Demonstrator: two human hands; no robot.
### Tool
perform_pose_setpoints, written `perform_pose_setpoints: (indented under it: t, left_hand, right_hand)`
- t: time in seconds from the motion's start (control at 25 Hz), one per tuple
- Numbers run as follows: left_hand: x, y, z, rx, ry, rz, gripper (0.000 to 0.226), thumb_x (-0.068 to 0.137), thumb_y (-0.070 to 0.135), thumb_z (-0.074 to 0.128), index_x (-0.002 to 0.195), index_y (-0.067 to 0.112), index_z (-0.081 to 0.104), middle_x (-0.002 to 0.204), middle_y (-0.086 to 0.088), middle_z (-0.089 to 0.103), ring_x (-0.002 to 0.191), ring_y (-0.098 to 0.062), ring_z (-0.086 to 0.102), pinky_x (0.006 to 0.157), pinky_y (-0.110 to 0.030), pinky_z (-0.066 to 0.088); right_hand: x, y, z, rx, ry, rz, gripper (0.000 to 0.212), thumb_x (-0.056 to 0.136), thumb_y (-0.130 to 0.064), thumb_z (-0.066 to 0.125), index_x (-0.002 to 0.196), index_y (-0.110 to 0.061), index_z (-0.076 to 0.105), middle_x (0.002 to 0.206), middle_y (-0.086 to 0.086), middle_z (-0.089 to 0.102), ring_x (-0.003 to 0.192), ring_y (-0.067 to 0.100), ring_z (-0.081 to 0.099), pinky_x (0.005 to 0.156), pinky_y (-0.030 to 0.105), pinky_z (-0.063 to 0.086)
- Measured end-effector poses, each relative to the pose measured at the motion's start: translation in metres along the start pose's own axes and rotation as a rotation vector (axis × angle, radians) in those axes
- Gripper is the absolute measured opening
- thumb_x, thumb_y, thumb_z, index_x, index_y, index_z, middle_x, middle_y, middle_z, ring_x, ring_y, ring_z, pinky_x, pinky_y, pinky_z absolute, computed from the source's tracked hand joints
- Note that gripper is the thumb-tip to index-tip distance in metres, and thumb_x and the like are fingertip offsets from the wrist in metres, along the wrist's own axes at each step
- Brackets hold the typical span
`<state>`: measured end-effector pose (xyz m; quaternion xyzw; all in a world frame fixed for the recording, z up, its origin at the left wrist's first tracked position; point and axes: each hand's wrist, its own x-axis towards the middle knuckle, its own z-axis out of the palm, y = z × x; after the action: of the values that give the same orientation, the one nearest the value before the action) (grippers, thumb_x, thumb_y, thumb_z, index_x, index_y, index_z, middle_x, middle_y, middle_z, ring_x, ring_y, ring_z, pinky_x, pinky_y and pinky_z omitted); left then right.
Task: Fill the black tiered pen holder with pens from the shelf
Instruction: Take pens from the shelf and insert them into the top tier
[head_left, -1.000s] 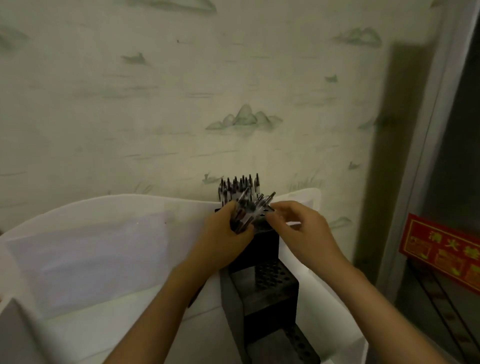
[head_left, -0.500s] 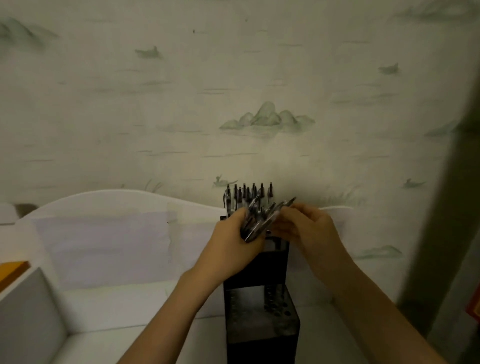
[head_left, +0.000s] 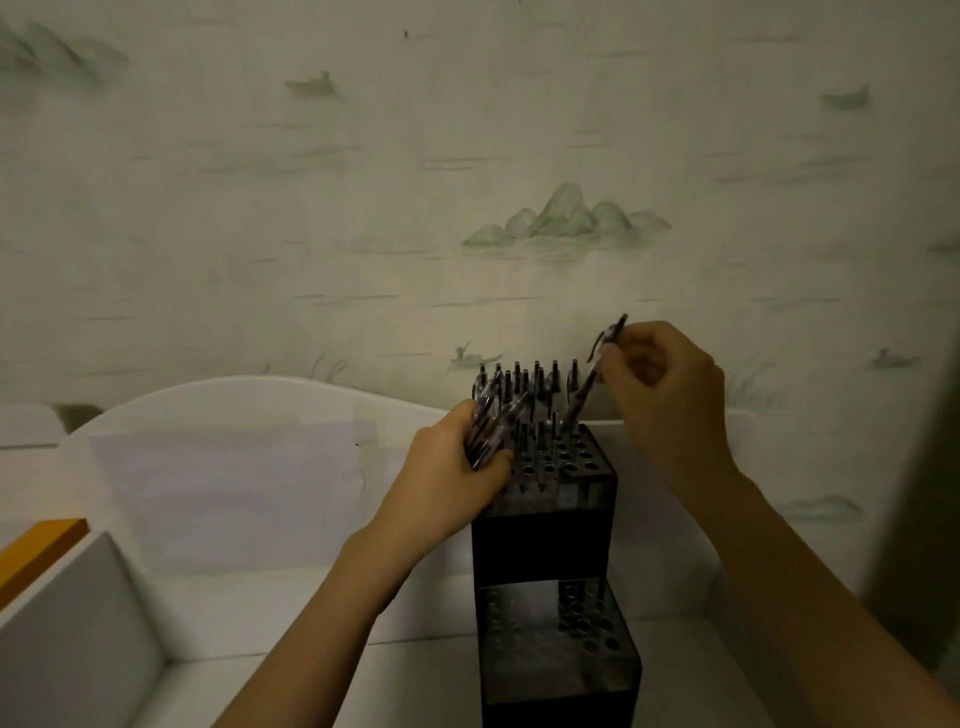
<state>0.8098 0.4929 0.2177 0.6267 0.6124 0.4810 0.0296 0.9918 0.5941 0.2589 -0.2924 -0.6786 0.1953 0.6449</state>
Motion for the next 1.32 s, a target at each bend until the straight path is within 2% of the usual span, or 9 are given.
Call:
perform_pose_setpoints:
  t: [0.08,0.2,0.4,0.6,0.76,0.88,1.16,1.32]
  left_hand:
    - [0.002,-0.004,-0.001,0.004,0.001,-0.001,0.019,0.081,0.016,0.070,0.090,0.027,0.056,0.071,0.011,0.062,0.066,0.003,0.059,0.051,-0.006,0.039]
    - [0.006,-0.007,-0.001,0.003,-0.002,0.007,0.019,0.080,0.017,0.070,0.088,0.026,0.056,0.070,0.010,0.062,0.065,0.001,0.059,0.050,-0.007,0.038]
    - [0.014,-0.007,-0.003,-0.014,-0.014,0.030,0.029,0.080,0.016,0.071,0.083,0.038,0.052,0.065,0.014,0.060,0.062,0.003,0.058,0.050,-0.006,0.038]
    - [0.016,-0.006,0.000,-0.018,-0.023,0.051,0.034,0.080,0.015,0.071,0.080,0.040,0.049,0.065,0.017,0.059,0.062,0.004,0.058,0.051,-0.005,0.037]
    - [0.018,-0.005,0.000,-0.028,-0.028,0.071,0.033,0.079,0.016,0.071,0.080,0.040,0.049,0.068,0.029,0.059,0.062,0.007,0.057,0.051,-0.004,0.036]
    - [0.017,-0.003,-0.001,-0.021,-0.025,0.080,0.031,0.079,0.017,0.070,0.081,0.040,0.049,0.071,0.029,0.060,0.064,0.005,0.058,0.051,-0.005,0.038]
    - [0.011,0.000,-0.004,-0.032,-0.020,0.088,0.034,0.080,0.015,0.071,0.082,0.041,0.049,0.072,0.032,0.060,0.064,0.007,0.058,0.051,-0.004,0.037]
    - [0.010,0.002,-0.002,-0.027,-0.029,0.081,0.032,0.080,0.016,0.071,0.079,0.038,0.048,0.069,0.032,0.058,0.063,0.007,0.057,0.050,-0.005,0.037]
  right_hand:
    - [0.000,0.005,0.005,-0.043,-0.021,-0.034,0.004,0.089,-0.018,0.069,0.090,-0.017,0.064,0.076,-0.009,0.068,0.069,-0.001,0.065,0.062,0.009,0.050]
    - [-0.001,0.013,0.010,-0.074,-0.050,-0.045,0.006,0.088,-0.017,0.069,0.090,-0.018,0.064,0.074,-0.014,0.064,0.068,-0.007,0.062,0.060,0.003,0.046]
    - [-0.006,0.026,0.020,-0.153,-0.181,0.008,0.006,0.086,-0.018,0.072,0.087,-0.020,0.066,0.071,-0.014,0.064,0.068,-0.008,0.062,0.057,0.001,0.044]
    - [-0.003,0.027,0.021,-0.192,-0.235,0.057,0.008,0.083,-0.022,0.075,0.082,-0.023,0.068,0.068,-0.015,0.066,0.068,-0.008,0.064,0.056,0.002,0.045]
    - [0.007,0.023,0.020,-0.256,-0.317,0.072,0.005,0.082,-0.021,0.076,0.083,-0.021,0.071,0.065,-0.019,0.063,0.063,-0.015,0.061,0.055,-0.002,0.042]
    - [0.009,0.021,0.018,-0.283,-0.367,0.058,0.007,0.082,-0.020,0.075,0.087,-0.020,0.071,0.065,-0.021,0.061,0.058,-0.019,0.057,0.055,-0.004,0.040]
    - [-0.001,0.019,0.018,-0.289,-0.272,0.061,0.006,0.082,-0.021,0.076,0.082,-0.020,0.070,0.064,-0.016,0.064,0.058,-0.008,0.060,0.055,0.000,0.044]
    - [0.001,0.016,0.022,-0.307,-0.259,0.053,0.006,0.082,-0.020,0.076,0.083,-0.015,0.072,0.062,-0.015,0.062,0.058,-0.007,0.058,0.053,-0.001,0.041]
